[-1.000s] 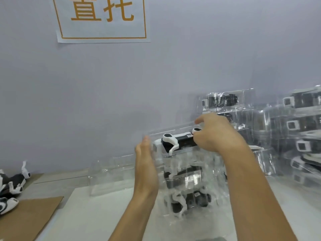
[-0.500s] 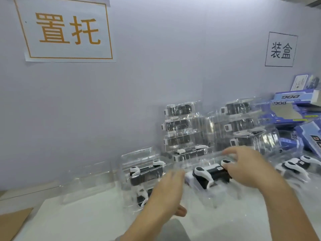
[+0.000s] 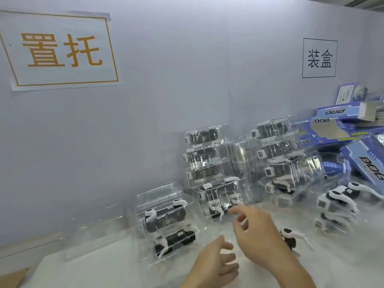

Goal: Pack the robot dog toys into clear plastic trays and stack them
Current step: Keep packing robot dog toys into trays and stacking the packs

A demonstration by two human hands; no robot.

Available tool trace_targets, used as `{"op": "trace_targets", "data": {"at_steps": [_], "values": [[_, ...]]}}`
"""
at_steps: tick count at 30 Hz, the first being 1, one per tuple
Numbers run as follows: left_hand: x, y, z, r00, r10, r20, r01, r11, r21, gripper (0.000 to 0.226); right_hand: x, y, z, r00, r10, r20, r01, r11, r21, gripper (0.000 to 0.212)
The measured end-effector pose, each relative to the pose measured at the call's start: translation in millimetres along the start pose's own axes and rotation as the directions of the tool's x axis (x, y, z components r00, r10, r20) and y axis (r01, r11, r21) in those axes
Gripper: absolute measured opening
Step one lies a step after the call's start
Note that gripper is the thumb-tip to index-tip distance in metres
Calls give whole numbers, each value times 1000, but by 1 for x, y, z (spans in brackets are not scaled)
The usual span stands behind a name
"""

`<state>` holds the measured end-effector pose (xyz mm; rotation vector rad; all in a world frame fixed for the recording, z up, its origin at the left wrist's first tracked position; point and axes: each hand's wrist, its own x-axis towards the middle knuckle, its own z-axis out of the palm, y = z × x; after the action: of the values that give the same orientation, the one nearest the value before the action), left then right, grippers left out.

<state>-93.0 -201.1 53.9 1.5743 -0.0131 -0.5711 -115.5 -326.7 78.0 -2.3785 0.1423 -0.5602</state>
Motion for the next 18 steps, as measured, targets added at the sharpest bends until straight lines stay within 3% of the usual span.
{"op": "trace_targets", "data": {"at_steps": [1,3,5,6,8,10,11,12,15,16,18], "values": [[-6,3,-7,999,35,13,-35,999,-3,23,-1,-2,9,998,-19,54,19,1000,0,24],[-15,6,-24,984,157,-88,-150,985,79,17,-4,-3,22,991,-12,137,18,999,-46,28],[-21,11,-49,903,389,-183,-339,906,253,21,-5,-2,29,988,22,152,-2,991,-132,34],[-24,15,-63,839,503,-208,-418,840,345,22,-5,-2,31,989,35,141,-13,988,-155,35],[-28,24,-90,638,727,-252,-521,650,553,26,-4,-1,30,992,66,108,-48,985,-168,37],[-29,35,-111,454,863,-219,-511,454,730,30,-3,1,28,992,94,82,-76,976,-205,38],[-26,39,-120,424,881,-209,-447,404,798,32,-2,2,27,992,102,70,-84,970,-227,39],[-21,41,-130,456,864,-215,-359,399,844,36,-2,2,27,992,110,60,-92,964,-249,39],[-6,39,-151,747,627,-224,-164,499,851,69,-3,2,28,991,126,48,-106,946,-306,39],[-3,35,-155,792,576,-203,-160,517,841,72,-3,2,29,990,130,52,-108,944,-311,39],[2,26,-156,788,592,-168,-206,511,835,66,-2,0,31,991,124,53,-102,948,-300,38]]}}
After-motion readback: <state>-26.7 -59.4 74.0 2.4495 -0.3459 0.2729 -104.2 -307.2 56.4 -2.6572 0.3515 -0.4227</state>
